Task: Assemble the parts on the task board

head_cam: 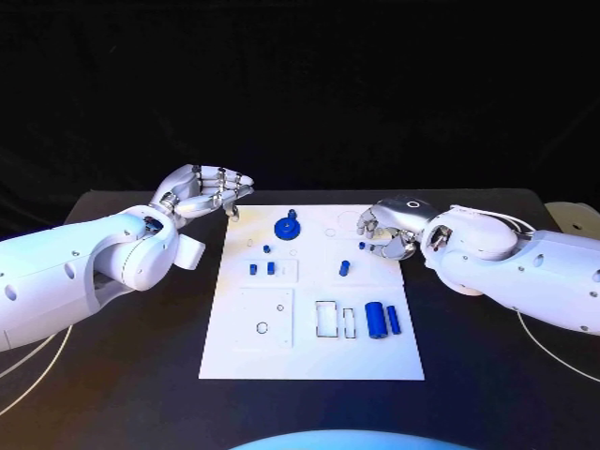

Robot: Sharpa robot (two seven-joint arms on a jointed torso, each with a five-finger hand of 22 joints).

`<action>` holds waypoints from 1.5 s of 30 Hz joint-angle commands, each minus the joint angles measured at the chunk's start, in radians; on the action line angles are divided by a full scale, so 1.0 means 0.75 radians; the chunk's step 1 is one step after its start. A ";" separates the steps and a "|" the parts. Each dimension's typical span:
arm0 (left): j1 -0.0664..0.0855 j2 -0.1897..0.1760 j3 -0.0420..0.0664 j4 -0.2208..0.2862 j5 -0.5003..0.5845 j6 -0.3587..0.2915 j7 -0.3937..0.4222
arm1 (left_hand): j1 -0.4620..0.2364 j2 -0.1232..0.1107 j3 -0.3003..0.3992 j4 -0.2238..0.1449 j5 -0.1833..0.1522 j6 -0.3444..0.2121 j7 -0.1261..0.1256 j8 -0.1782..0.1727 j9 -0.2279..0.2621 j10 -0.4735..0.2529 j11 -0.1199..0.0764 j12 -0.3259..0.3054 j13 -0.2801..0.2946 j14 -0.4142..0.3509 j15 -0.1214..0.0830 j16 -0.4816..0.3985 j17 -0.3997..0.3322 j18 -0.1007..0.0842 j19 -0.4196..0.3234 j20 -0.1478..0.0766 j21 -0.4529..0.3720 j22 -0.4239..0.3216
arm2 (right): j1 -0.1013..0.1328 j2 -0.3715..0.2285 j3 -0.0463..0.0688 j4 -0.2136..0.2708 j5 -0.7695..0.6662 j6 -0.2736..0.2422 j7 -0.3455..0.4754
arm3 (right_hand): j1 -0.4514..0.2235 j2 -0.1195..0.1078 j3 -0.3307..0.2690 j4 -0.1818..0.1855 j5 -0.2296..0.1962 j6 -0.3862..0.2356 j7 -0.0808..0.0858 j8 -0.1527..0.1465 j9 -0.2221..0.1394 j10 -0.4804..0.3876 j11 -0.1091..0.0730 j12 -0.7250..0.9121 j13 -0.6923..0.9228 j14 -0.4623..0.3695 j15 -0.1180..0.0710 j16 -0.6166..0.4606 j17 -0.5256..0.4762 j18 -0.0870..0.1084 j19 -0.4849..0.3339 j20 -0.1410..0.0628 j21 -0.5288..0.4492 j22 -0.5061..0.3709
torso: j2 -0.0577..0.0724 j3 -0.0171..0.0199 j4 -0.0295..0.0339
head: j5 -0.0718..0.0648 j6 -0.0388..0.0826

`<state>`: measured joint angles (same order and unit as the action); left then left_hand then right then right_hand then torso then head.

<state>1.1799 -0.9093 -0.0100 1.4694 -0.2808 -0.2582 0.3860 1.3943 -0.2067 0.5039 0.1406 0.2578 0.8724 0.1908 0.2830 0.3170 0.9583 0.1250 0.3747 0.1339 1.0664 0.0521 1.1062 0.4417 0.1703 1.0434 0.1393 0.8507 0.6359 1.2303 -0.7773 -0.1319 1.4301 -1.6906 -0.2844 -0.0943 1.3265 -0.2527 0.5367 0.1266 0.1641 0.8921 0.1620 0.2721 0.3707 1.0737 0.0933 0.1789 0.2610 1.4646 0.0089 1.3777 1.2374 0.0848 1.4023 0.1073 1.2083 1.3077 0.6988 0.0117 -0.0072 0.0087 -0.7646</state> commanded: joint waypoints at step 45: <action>-0.003 -0.004 0.000 0.011 0.201 0.052 0.028 | 0.013 0.004 0.006 -0.017 0.005 -0.022 0.014 -0.005 -0.003 -0.021 0.012 0.018 0.002 -0.016 0.000 -0.021 -0.013 0.019 0.002 -0.004 -0.021 -0.012 | -0.038 0.033 -0.001 0.001 -0.231 0.087 -0.131 | 0.079 0.100 0.153 -0.156 -0.084 0.165 -0.030 0.036 0.027 0.186 -0.038 -0.004 -0.037 0.066 -0.027 0.060 0.078 -0.057 0.112 -0.020 0.232 0.229 | -0.001 0.0014 0.0013 | -0.007 -0.011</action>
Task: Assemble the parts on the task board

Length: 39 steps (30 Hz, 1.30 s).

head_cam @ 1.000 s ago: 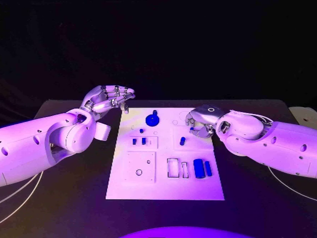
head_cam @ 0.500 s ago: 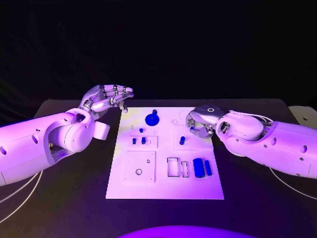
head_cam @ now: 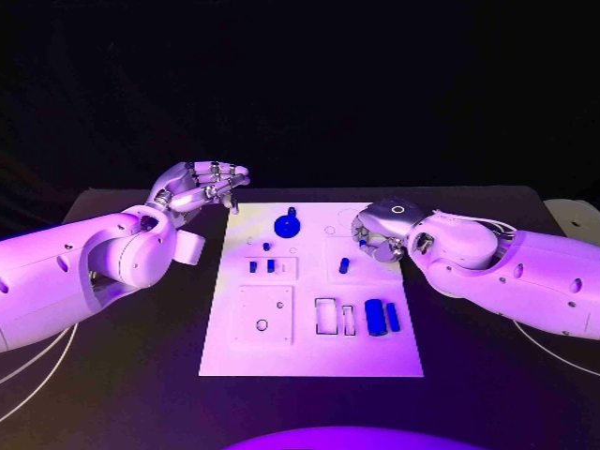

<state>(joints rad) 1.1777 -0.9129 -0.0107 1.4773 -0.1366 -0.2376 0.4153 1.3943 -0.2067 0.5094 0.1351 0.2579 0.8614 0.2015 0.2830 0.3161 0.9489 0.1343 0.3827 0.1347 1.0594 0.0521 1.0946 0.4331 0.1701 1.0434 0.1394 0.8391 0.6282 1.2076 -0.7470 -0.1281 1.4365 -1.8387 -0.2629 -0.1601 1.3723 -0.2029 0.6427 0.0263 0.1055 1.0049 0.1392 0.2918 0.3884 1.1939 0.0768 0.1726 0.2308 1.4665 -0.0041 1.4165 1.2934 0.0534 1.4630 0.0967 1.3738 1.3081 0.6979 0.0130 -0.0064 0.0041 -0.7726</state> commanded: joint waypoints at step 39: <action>0.000 0.002 0.001 -0.011 0.004 0.031 -0.049 | 0.019 0.001 0.016 -0.049 0.006 -0.056 0.024 -0.020 -0.010 -0.086 0.023 0.028 -0.001 -0.056 0.019 -0.028 -0.022 0.018 -0.028 0.010 -0.024 -0.008 | 0.003 -0.095 0.019 0.124 0.025 -0.171 -0.042 | -0.045 0.066 0.042 -0.083 -0.069 0.064 -0.016 0.032 0.038 0.093 -0.032 -0.028 0.016 0.062 -0.024 -0.002 -0.022 -0.028 0.057 -0.018 0.075 0.267 | -0.001 -0.0007 -0.0039 | -0.006 0.004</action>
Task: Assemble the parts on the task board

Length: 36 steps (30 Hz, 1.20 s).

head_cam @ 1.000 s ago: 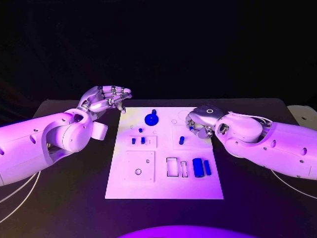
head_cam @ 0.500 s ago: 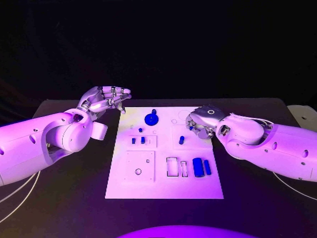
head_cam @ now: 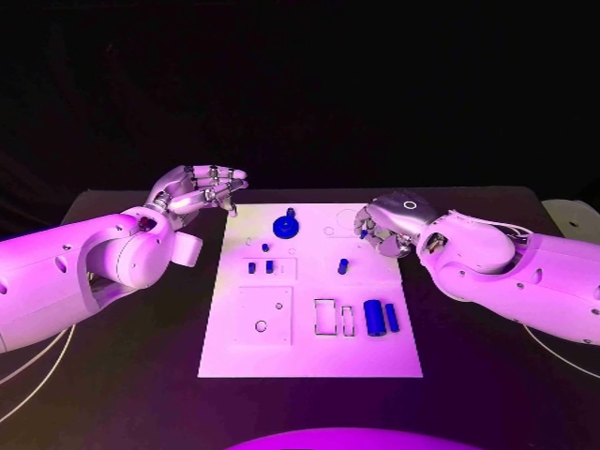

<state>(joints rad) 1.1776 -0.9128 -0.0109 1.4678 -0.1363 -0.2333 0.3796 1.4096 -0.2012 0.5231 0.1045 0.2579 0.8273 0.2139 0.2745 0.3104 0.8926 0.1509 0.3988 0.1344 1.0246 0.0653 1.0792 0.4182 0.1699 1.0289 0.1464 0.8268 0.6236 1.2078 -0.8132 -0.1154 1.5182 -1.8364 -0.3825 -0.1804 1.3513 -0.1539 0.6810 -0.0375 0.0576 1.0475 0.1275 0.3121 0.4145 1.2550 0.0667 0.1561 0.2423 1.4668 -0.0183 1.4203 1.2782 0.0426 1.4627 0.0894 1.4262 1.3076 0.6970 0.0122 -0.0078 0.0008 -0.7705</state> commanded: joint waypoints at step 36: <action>0.001 0.018 0.001 0.007 0.004 0.040 -0.018 | -0.006 -0.004 -0.007 -0.026 0.006 -0.032 0.018 0.000 0.000 -0.071 0.012 0.022 -0.002 -0.039 0.012 -0.011 -0.009 0.018 -0.028 0.012 -0.018 -0.005 | -0.003 0.113 -0.005 0.292 0.115 -0.007 0.013 | -0.025 0.000 -0.018 0.004 -0.003 0.002 -0.001 0.002 0.004 0.007 -0.018 -0.014 0.000 0.060 -0.005 -0.010 -0.008 -0.014 0.058 -0.009 0.004 0.268 | 0.000 -0.0031 -0.0001 | 0.153 -0.037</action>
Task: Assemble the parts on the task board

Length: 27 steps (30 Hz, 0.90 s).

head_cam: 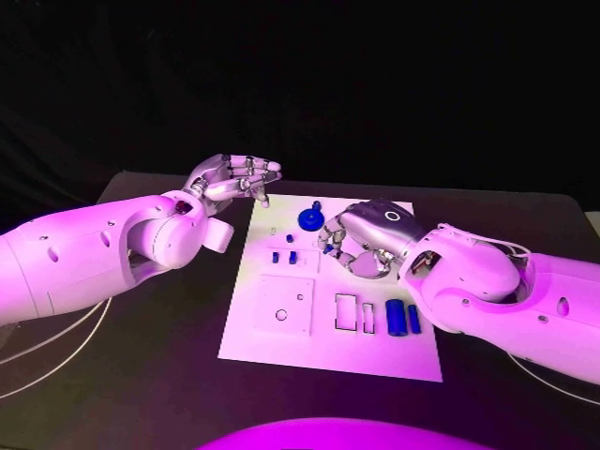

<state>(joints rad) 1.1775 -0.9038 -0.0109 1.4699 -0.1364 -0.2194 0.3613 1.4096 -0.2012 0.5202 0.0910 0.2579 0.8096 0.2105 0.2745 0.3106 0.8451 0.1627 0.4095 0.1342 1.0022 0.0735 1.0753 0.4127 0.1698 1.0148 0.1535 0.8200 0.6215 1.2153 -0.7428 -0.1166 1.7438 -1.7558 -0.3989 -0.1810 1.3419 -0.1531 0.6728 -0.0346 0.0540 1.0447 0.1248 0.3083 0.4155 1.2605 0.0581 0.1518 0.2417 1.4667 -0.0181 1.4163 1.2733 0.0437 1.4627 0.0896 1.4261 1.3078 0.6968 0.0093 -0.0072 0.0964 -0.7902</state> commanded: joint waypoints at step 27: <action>0.001 0.038 0.001 -0.001 0.004 0.021 0.006 | -0.007 -0.003 -0.004 -0.009 0.006 -0.010 0.023 0.002 0.001 -0.011 -0.003 0.011 -0.001 -0.011 0.002 -0.006 -0.003 0.018 -0.011 0.003 -0.009 -0.002 | -0.155 0.186 -0.032 -0.139 0.019 0.044 0.051 | -0.014 0.004 -0.007 0.001 0.002 0.002 0.004 0.005 0.003 -0.002 -0.006 -0.013 0.000 0.060 -0.005 -0.005 -0.003 -0.015 0.056 -0.009 0.001 0.267 | 0.003 0.0028 -0.0001 | 0.083 -0.059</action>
<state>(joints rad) 1.1779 -0.8782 -0.0109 1.4681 -0.1364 -0.2193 0.3610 1.4096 -0.2012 0.5174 0.0883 0.2579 0.8059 0.2068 0.2745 0.3107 0.8452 0.1627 0.4135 0.1342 1.0023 0.0735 1.0753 0.4120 0.1698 1.0122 0.1562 0.8200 0.6217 1.1015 -0.6050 -0.1400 1.6410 -1.7410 -0.3855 -0.1545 1.3409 -0.1545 0.6728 -0.0347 0.0534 1.0441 0.1242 0.3089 0.4167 1.2614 0.0593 0.1481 0.2415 1.4667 -0.0181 1.4164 1.2721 0.0446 1.4627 0.0896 1.4260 1.3078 0.6983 0.0112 -0.0065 0.1571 -0.8332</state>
